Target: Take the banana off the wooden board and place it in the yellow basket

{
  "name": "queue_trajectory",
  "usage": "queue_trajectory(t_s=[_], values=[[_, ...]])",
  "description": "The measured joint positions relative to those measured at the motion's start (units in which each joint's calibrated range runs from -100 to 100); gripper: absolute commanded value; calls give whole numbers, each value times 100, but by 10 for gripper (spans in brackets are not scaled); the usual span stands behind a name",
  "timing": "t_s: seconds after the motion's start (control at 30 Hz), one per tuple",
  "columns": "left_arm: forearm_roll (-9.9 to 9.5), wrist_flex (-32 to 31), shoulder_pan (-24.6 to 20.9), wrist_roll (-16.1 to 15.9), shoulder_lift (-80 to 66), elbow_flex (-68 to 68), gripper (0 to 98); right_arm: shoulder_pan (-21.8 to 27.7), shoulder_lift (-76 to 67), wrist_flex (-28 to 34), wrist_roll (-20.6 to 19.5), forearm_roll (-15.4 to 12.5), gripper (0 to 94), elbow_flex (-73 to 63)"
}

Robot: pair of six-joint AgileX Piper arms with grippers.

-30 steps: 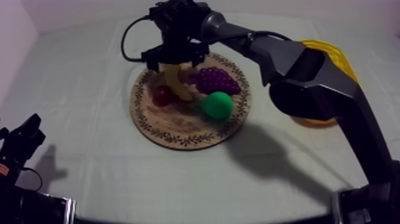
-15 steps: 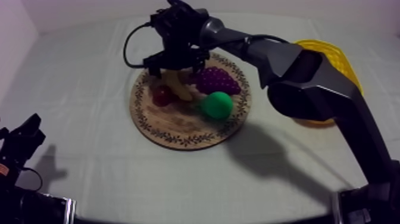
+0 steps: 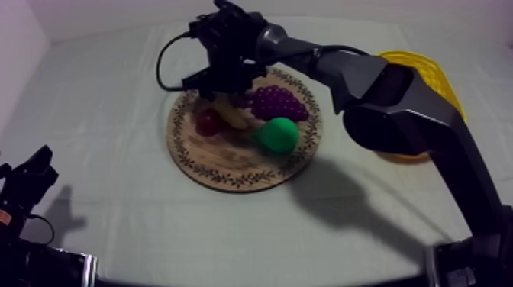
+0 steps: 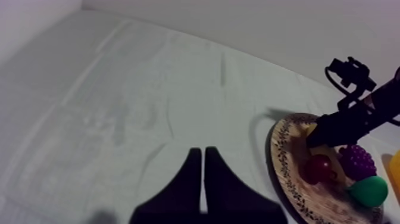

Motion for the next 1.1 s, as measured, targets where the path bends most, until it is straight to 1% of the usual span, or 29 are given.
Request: queue_trajectory(t_s=[0.13,0.37,0.67,1.1], values=[[0,0,0,0,0,0,1,-7,0,-105,74,-47,299,66],[0,0,0,0,0,0,1,-16,6,-181,144,-98,245,118],[0,0,0,0,0,0,1,-12,-1,-225,157,-140,222,156],[0,0,0,0,0,0,1,61,-478,-190,160,-152,228,283]])
